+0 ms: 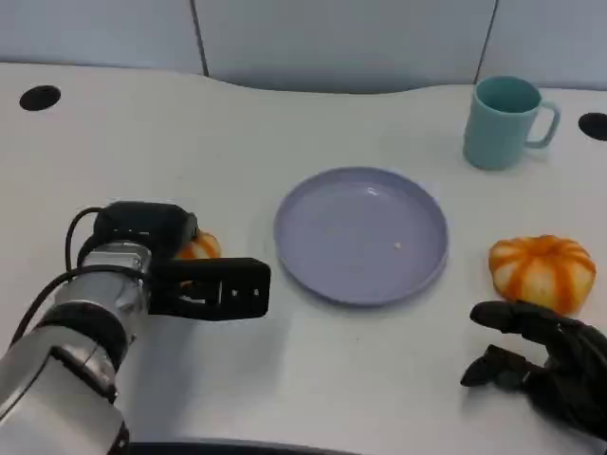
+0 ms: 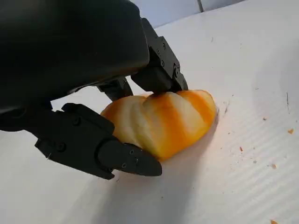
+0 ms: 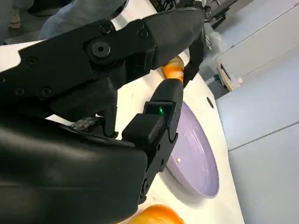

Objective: Grasp the bread from the table and place it into the plate.

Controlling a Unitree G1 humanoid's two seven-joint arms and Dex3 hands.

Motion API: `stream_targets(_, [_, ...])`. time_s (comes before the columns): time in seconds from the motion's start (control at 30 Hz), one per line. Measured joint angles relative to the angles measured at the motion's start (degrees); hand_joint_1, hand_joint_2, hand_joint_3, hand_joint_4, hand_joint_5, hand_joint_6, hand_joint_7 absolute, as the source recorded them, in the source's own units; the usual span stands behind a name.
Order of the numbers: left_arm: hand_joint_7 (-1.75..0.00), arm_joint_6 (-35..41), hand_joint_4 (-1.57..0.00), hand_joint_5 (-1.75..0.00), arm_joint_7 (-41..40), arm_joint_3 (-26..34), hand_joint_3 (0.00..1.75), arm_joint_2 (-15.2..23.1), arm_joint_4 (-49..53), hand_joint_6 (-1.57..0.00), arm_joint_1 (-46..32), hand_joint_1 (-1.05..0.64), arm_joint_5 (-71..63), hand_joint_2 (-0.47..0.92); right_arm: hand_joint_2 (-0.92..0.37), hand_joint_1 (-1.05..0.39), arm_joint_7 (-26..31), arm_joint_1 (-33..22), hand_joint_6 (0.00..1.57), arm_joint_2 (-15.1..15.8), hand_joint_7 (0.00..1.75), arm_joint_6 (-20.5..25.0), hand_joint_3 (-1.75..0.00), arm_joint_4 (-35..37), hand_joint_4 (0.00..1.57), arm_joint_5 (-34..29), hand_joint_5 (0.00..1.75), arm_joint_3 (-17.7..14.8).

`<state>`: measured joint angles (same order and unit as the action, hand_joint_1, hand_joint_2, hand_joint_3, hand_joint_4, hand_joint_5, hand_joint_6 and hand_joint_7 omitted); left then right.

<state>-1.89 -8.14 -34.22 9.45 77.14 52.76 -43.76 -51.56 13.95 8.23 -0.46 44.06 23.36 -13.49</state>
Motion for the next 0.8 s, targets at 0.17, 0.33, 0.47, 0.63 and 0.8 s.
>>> stream_targets(0.17, [-0.08, -2.32, -0.49, -1.19, -3.54, 1.47, 0.38, 0.71, -0.15, -0.87, -1.17, -0.31, 1.33, 0.92, -0.92, -0.38, -0.08, 0.02, 0.79, 0.0, 0.52, -0.33, -0.09, 0.22, 0.68, 0.02, 1.07, -0.07])
stream_targets(0.33, [-0.46, -6.3, -0.5, -1.49, -4.99, 4.38, 0.34, 2.28, -0.26, -0.82, -1.48, -0.33, 4.04, 0.92, -0.92, -0.39, -0.05, 0.02, 0.78, 0.02, 0.53, 0.19, -0.09, -0.13, 0.67, 0.06, 1.08, -0.07])
stream_targets(0.47, [-1.62, -8.71, -0.52, -1.72, -5.21, 6.84, 0.38, 2.99, -0.52, -0.42, -1.47, -0.31, 6.31, 0.92, -0.92, -0.37, 0.06, 0.0, 0.77, 0.04, 0.54, 0.18, -0.1, -0.26, 0.67, 0.05, 1.09, -0.02])
stream_targets(0.63, [-1.7, -11.74, -0.58, -1.73, -5.41, 8.05, 0.48, 3.66, -0.89, -0.47, -1.25, -0.24, 7.09, 0.92, -0.92, -0.38, 0.13, 0.05, 0.77, 0.04, 0.54, 0.11, -0.1, -0.18, 0.66, 0.05, 1.1, 0.0])
stream_targets(0.8, [-1.75, -13.89, -0.69, -1.74, -5.41, 8.81, 0.51, 3.65, -1.45, -0.55, 0.25, -0.22, 7.88, 0.87, -0.92, -0.38, 0.13, 0.44, 0.77, 0.04, 0.55, -0.25, -0.1, 0.48, 0.65, 0.01, 1.1, 0.04])
